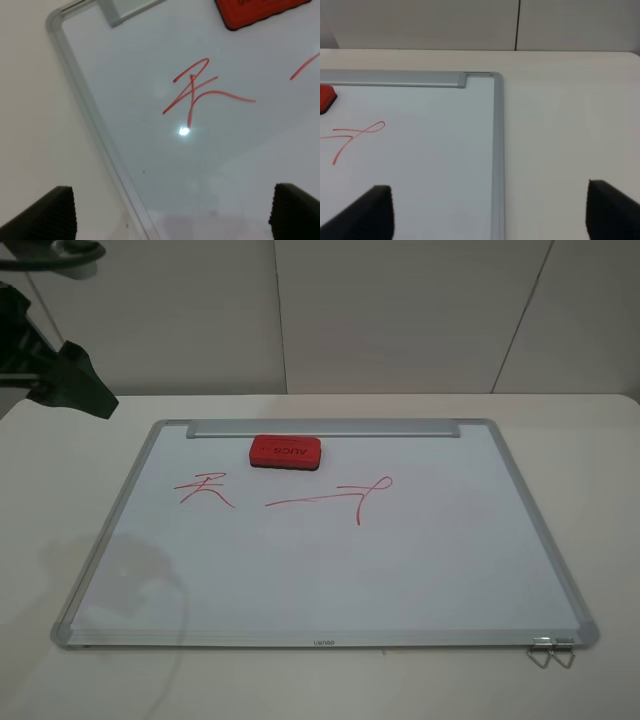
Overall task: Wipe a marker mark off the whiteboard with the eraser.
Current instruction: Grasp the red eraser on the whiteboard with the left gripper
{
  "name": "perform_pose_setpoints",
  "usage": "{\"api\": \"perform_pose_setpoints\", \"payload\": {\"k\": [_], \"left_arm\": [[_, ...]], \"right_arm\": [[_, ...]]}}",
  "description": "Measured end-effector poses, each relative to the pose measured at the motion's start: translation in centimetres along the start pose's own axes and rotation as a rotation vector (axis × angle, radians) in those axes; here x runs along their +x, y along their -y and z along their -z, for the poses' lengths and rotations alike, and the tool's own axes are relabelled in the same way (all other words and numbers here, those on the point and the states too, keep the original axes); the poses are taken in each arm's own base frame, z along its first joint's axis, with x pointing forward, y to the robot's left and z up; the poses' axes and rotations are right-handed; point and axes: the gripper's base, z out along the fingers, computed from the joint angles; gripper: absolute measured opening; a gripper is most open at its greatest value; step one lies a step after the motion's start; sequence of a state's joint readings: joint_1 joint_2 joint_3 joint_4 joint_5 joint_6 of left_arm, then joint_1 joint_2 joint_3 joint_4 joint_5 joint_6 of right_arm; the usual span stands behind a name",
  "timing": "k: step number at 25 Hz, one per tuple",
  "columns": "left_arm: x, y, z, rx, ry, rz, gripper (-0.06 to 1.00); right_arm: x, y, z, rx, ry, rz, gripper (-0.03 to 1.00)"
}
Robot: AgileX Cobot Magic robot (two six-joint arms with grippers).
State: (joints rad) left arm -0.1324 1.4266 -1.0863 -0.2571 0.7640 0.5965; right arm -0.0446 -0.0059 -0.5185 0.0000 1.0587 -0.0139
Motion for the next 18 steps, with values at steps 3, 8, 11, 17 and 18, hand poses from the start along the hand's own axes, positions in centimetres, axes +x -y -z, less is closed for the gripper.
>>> {"api": "perform_pose_setpoints", "payload": {"k": [3, 8, 11, 17, 18], "left_arm": [[-2.8, -1.2, -3.5, 0.089, -0.066, -0.135, 0.77], [-6.4, -1.3, -7.9, 0.161, -0.087, -0.321, 0.77], [-7.7, -0.4, -10.9, 0.197, -0.1, -0.364, 0.77], [-9.2, 0.8, -15.9, 0.244, -0.123, -0.455, 0.77], [-9.4, 0.9, -16.3, 0.246, -0.123, -0.474, 0.77]], "right_arm": [[0.0, 0.0, 0.0, 0.0, 0.0, 0.0, 0.69], [0.0, 0.0, 0.0, 0.0, 0.0, 0.0, 0.69], [0.0, 0.0, 0.0, 0.0, 0.0, 0.0, 0.69], [0.0, 0.0, 0.0, 0.0, 0.0, 0.0, 0.69], [0.0, 0.0, 0.0, 0.0, 0.0, 0.0, 0.69]]}}
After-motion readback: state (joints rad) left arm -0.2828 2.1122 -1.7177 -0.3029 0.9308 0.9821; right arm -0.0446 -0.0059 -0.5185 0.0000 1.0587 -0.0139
